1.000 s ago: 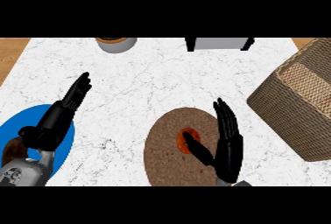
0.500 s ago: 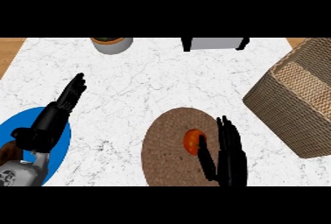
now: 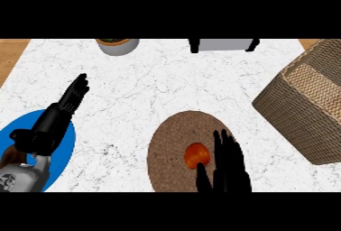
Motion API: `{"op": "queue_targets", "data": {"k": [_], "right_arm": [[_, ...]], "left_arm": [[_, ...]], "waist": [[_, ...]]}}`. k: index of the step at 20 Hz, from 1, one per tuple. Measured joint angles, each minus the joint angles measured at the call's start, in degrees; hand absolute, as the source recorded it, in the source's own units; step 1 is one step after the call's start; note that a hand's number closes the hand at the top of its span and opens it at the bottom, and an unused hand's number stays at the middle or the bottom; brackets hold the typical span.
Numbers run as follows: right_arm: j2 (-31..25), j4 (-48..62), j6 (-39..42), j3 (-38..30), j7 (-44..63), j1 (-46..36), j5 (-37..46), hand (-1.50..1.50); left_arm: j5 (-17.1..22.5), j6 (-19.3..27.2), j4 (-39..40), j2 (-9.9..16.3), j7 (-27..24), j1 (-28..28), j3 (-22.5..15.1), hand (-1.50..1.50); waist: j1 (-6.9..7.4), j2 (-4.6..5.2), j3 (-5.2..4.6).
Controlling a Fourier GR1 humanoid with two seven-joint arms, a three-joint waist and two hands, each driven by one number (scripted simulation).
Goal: Pick the tomato from the placemat and place it in the basket
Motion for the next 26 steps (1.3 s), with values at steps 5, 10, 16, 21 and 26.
{"op": "queue_targets", "data": {"k": [5,10,16,21,26], "right_arm": [[-1.99,-9.13,12.55,6.68,12.11,-1.67,8.89,-1.5],[-4.86,-10.2,15.34,9.56,15.93,-5.67,11.65,-1.5],[-4.95,-11.19,13.87,10.2,16.93,-7.49,9.39,-1.5],[-2.99,-8.7,10.75,8.93,16.18,-8.07,8.19,-1.5],[-1.14,-4.67,8.16,7.68,15.96,-9.29,8.02,-1.5]], "left_arm": [[0.31,-1.0,-0.18,-0.21,-0.3,-0.03,0.26,0.0],[0.05,-2.17,1.07,-0.84,-1.39,-0.74,0.51,0.0],[-0.86,-2.39,1.93,-2.23,-0.78,-2.12,0.49,0.0],[-1.41,-3.51,1.55,-2.67,-0.84,-1.78,1.25,0.0],[-2.52,-4.5,0.66,-3.6,-0.4,-1.16,2.22,0.0]], "waist": [[1.08,0.4,0.29],[1.82,0.83,0.48],[2.36,1.09,0.61],[2.62,1.14,0.65],[2.7,1.15,0.66]]}}
